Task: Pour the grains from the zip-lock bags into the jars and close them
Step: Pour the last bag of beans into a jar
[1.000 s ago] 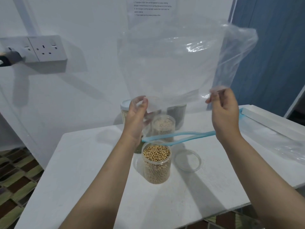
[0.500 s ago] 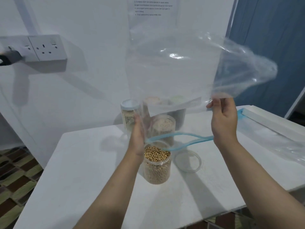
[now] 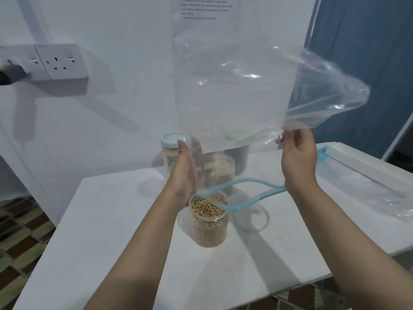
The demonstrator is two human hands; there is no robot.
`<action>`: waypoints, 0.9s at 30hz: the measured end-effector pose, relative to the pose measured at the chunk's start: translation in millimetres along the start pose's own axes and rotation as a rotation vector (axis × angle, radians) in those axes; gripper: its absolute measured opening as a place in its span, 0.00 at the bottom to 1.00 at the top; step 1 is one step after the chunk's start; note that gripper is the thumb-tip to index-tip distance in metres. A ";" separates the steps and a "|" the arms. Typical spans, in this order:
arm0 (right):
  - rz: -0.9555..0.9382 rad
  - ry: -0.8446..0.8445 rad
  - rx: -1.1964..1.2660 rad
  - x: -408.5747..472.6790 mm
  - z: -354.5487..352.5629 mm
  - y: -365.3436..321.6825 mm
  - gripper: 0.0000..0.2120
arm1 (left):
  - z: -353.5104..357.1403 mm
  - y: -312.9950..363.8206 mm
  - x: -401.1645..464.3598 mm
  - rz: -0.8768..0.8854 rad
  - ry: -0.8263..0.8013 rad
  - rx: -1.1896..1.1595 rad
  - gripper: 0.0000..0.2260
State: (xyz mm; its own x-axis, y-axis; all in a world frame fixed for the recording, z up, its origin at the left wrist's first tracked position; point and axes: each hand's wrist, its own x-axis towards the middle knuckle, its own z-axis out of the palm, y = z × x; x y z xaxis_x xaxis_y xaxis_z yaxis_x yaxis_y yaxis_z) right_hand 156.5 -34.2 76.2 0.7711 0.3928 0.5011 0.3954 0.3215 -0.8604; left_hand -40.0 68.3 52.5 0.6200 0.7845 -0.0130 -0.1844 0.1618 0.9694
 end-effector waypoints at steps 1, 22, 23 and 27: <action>0.001 -0.013 0.002 -0.1 0.5 -0.6 0.12 | -0.9 -0.6 0.7 0.004 0.004 0.001 0.37; 0.211 0.058 -0.029 11.5 2.6 -0.6 0.11 | -17.2 -34.7 8.9 0.127 0.111 0.133 0.11; 0.205 0.067 -0.032 13.1 2.5 -1.8 0.11 | -19.0 -33.3 11.2 0.101 0.035 0.030 0.06; 0.182 0.037 -0.044 18.3 1.2 -7.0 0.11 | -28.2 -33.9 10.6 0.134 -0.109 0.198 0.12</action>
State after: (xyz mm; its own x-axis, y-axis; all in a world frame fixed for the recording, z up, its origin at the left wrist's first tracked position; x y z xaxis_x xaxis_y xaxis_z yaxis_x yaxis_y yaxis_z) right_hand 167.2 -28.3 91.5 0.8492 0.4092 0.3338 0.2686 0.2096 -0.9402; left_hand -48.6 88.0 12.6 0.6805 0.7202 0.1347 -0.1241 -0.0678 0.9899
